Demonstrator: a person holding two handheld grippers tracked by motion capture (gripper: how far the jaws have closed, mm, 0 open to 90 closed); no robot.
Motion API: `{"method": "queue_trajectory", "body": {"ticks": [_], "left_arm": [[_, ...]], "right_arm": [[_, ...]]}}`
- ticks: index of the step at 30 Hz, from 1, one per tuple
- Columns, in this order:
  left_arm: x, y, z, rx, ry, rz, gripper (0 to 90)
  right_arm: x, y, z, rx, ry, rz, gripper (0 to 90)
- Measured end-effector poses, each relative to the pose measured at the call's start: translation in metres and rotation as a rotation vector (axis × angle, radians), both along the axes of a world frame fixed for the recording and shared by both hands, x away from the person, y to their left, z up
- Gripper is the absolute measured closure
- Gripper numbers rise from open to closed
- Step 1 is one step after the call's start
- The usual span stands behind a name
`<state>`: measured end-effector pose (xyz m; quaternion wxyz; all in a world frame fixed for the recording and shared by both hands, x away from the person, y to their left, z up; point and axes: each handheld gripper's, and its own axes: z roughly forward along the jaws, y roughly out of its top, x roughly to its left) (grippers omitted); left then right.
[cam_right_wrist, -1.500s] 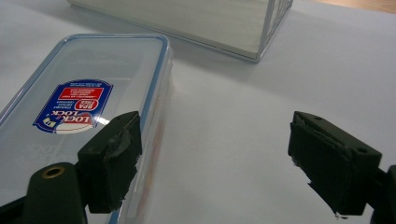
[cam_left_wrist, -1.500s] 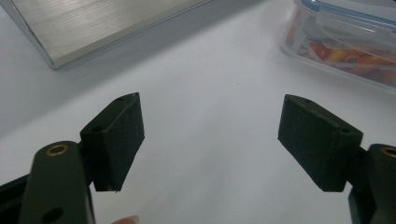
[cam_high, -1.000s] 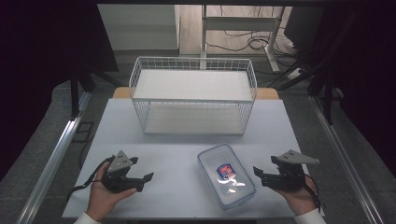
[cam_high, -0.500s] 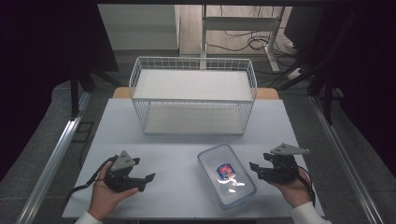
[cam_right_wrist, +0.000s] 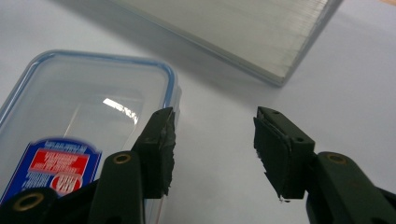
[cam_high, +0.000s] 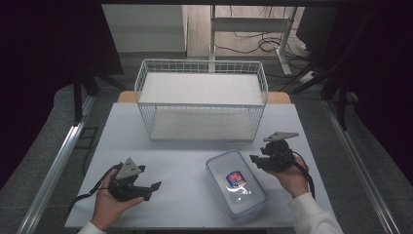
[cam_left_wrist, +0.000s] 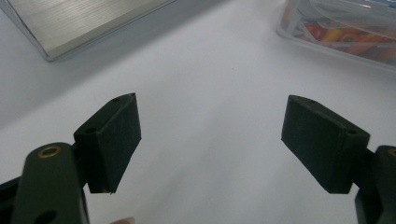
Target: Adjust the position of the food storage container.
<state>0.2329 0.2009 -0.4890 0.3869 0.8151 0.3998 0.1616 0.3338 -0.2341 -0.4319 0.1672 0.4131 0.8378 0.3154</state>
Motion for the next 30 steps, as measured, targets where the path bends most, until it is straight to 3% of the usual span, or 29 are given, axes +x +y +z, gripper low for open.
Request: {"method": "queue_trajectory", "body": {"ticks": [4,9,11,16,30], "left_arm": [[0.000,0.000,0.000,0.003,0.001,0.000,19.5],[-0.001,0.000,0.001,-0.002,-0.001,0.003,19.5],[-0.001,0.000,0.001,0.000,-0.002,0.003,19.5],[0.000,0.000,0.000,0.006,0.000,-0.001,19.5],[0.000,0.000,0.000,0.004,0.002,0.001,19.6]], "right_arm": [[0.015,0.009,-0.007,-0.039,0.030,0.006,56.3],[0.026,0.021,-0.021,-0.090,0.093,0.036,82.3],[0.027,0.024,-0.025,-0.109,0.109,0.055,88.5],[0.030,0.033,-0.029,-0.132,0.141,0.094,89.1],[0.032,0.049,-0.030,-0.142,0.129,0.117,89.2]]}}
